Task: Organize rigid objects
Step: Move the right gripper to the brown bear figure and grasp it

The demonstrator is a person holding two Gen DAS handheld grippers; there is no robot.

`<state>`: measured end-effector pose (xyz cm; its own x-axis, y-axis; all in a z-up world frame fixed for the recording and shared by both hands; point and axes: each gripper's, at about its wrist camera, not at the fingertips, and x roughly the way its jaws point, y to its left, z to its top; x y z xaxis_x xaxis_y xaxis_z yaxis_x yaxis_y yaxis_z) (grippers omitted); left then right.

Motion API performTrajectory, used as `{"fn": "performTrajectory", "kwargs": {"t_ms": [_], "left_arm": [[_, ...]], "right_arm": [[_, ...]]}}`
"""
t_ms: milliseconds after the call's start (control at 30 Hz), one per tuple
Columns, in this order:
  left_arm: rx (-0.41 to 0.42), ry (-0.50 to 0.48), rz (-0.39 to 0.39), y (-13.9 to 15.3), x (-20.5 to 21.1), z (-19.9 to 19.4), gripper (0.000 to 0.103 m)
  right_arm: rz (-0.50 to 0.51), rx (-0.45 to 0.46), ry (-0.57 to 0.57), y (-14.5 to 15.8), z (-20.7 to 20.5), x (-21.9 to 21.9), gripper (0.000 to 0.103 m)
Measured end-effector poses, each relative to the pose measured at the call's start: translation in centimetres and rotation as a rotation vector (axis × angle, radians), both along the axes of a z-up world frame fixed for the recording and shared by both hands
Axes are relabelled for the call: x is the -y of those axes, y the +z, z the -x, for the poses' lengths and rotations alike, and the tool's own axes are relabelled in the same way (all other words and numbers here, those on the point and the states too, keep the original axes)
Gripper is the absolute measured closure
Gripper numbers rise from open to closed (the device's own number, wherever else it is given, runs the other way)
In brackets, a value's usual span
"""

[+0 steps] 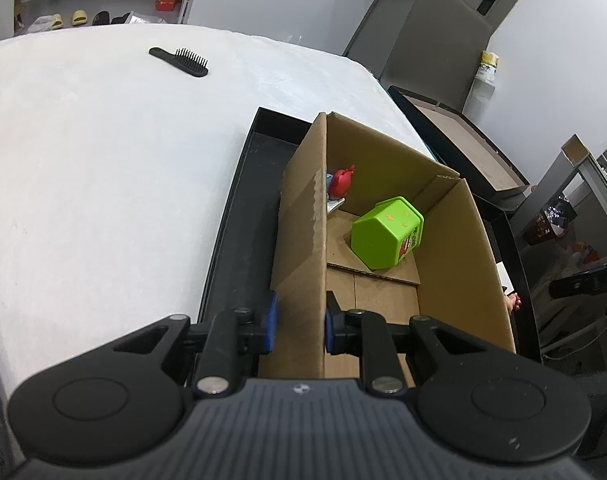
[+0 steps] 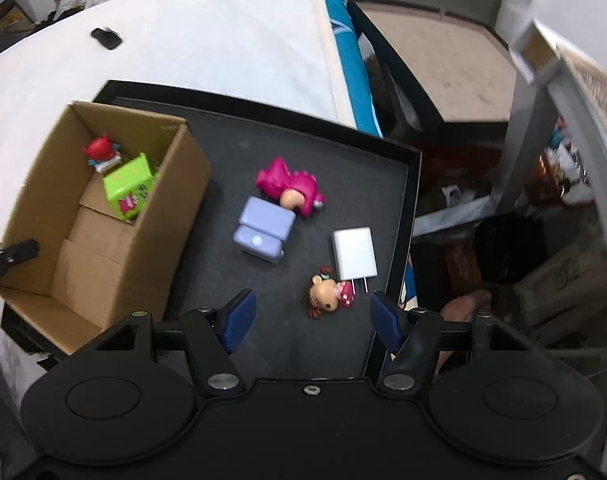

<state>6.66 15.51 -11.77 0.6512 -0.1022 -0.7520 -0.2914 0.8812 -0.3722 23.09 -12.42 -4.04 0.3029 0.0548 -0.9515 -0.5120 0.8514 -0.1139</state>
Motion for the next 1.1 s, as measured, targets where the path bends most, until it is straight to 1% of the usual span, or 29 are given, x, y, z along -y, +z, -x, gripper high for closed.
{"fn": "performTrajectory", "kwargs": {"t_ms": [133, 267, 533, 700, 767, 867, 933, 967, 1033, 1100], "left_arm": [[-0.002, 0.009, 0.015, -0.1, -0.3, 0.0, 0.082], [-0.002, 0.008, 0.012, -0.1, -0.3, 0.0, 0.082], [-0.004, 0.005, 0.020, -0.2, -0.4, -0.1, 0.082], [-0.005, 0.004, 0.026, -0.2, -0.5, -0.1, 0.082], [-0.005, 0.003, 0.023, -0.2, -0.4, -0.1, 0.082], [-0.004, 0.001, 0.017, -0.2, -0.3, -0.2, 0.082], [-0.004, 0.001, 0.017, -0.2, -0.3, -0.2, 0.082], [-0.005, 0.001, 0.018, -0.2, -0.3, -0.2, 0.082], [-0.006, 0.003, 0.018, -0.2, -0.3, -0.2, 0.082], [-0.006, 0.003, 0.021, -0.2, -0.3, -0.2, 0.082]], "right_arm": [[0.007, -0.016, -0.031, -1.9, -0.5, 0.7, 0.040], [0.020, -0.020, -0.046, -3.5, -1.2, 1.0, 0.040], [0.026, -0.016, -0.058, -5.4, -2.4, 1.0, 0.038], [0.059, -0.024, -0.054, -7.3, -2.8, 0.5, 0.037], [0.076, -0.023, -0.042, -8.1, -2.8, 0.1, 0.035], [0.127, -0.011, -0.018, -9.3, -2.7, -0.5, 0.034], [0.143, -0.005, -0.011, -9.9, -2.8, -0.9, 0.035], [0.149, -0.003, -0.007, -10.2, -2.9, -1.0, 0.037], [0.169, -0.021, 0.027, -10.8, -2.8, -1.1, 0.060], [0.171, -0.013, 0.054, -10.4, -2.6, -1.3, 0.060]]}}
